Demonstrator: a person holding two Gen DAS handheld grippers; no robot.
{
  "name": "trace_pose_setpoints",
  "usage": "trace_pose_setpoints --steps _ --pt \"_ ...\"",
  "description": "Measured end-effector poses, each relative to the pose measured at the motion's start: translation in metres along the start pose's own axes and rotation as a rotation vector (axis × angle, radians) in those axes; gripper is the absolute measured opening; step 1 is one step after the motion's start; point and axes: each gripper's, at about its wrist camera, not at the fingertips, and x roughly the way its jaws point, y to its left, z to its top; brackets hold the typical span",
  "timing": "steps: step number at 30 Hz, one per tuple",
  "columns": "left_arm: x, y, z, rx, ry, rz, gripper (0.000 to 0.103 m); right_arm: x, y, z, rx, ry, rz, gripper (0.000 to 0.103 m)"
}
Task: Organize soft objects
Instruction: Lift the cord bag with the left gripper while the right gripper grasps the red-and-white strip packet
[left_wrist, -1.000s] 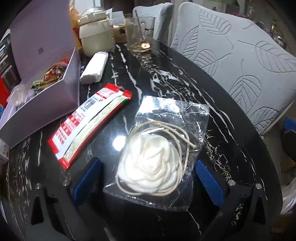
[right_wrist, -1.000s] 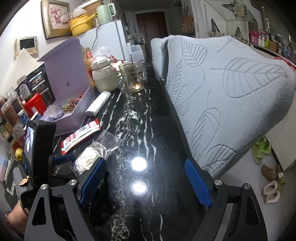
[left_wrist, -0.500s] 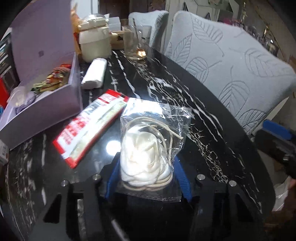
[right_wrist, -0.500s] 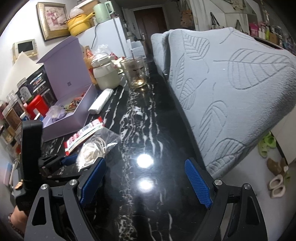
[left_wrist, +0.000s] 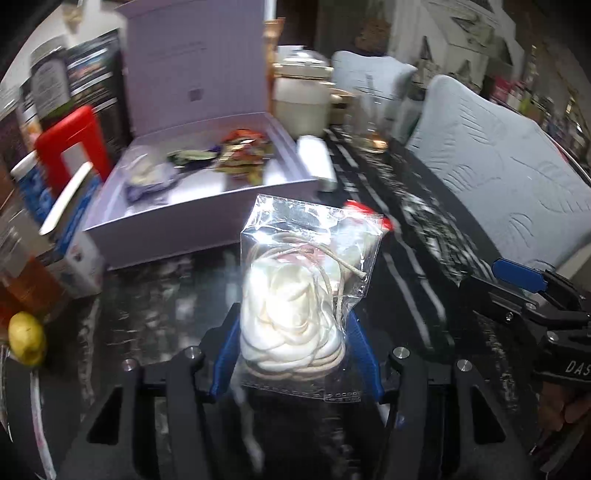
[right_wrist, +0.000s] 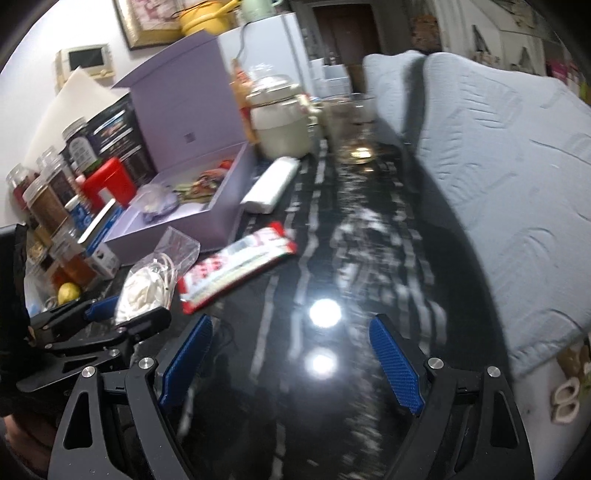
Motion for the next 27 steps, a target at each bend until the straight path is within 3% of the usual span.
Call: trace_pose_setpoints --steps 11,18,25,26,27 --pt "0.001 0.073 -0.005 -0.115 -0.012 0.049 0.055 0.068 0.05 0.026 0.028 0.073 -0.023 0.088" --pt "-0.002 0.104 -0.011 -0.158 -0.012 0.06 0.055 0.102 0.069 0.04 0.091 0.078 -0.171 0.088" --pt "-0.009 0.117 -0.016 -0.175 -0.021 0.048 0.055 0.126 0.08 0.044 0.122 0.103 -0.246 0.088" --pt "-0.009 0.118 -0.016 -0.178 -0.02 0.044 0.055 0.127 0.081 0.043 0.113 0.101 -0.257 0.087" --pt "-0.009 0.119 -0.017 -0.181 -0.021 0.039 0.055 0.128 0.084 0.043 0.092 0.099 -0.273 0.08"
